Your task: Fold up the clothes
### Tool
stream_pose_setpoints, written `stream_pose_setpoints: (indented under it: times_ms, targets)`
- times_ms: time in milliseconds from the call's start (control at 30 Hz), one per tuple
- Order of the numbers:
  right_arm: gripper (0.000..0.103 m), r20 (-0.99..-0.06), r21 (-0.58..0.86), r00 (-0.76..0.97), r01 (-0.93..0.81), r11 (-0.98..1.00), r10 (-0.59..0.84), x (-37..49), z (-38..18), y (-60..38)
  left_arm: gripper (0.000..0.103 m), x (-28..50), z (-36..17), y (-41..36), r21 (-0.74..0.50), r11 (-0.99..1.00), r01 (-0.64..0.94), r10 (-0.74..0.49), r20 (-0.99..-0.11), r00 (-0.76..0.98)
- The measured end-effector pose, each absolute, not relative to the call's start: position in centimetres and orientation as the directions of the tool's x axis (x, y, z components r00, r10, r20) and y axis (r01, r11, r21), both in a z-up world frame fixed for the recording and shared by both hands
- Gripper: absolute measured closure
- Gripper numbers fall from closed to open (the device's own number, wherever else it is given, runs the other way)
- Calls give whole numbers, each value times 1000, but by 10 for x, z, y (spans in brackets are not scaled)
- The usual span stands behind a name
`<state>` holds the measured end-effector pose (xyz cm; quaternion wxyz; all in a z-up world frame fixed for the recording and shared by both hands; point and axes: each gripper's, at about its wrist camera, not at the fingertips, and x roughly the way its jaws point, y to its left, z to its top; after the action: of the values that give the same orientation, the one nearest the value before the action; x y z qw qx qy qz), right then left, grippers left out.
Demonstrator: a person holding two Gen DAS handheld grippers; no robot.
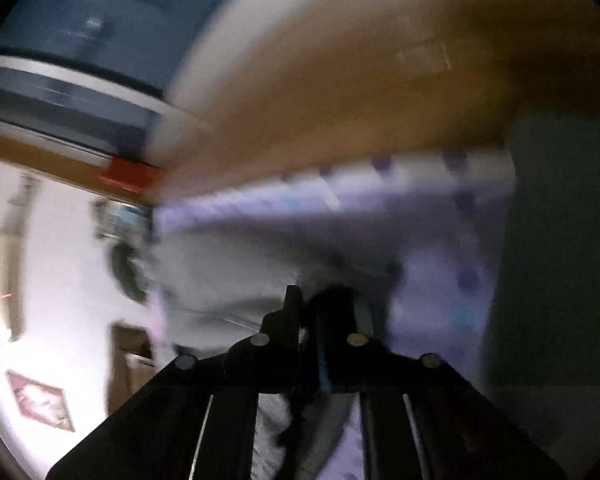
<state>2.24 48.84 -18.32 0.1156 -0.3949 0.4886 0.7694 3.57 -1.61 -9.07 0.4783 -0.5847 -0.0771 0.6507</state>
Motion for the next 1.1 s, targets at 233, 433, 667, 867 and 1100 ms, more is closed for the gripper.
stream_pose_setpoints:
  times_ms: [233, 433, 667, 867, 1100]
  targets:
    - [56, -717, 289, -575, -760, -582, 395, 80, -99, 420, 22, -39, -131, -137, -762, -617, -196, 785, -614, -83]
    - [47, -566, -127, -662, -519, -845, 491, 19, -43, 263, 11, -146, -132, -228, -349, -876, -332, 477, -727, -494]
    - [47, -715, 17, -690, -184, -983, 117, -113, -71, 80, 2, -294, -199, -230, -115, -789, -604, 434, -799, -416]
    - [47, -800, 22, -597, -139, -990, 66, -160, -93, 43, 7, -382, -259, -223, -151, -783, -603, 422, -841, -338]
    - [47, -785, 89, -619, -131, -987, 12, -237, -99, 57, 101, -442, -272, -229, -119, -776, -619, 336, -909, -247]
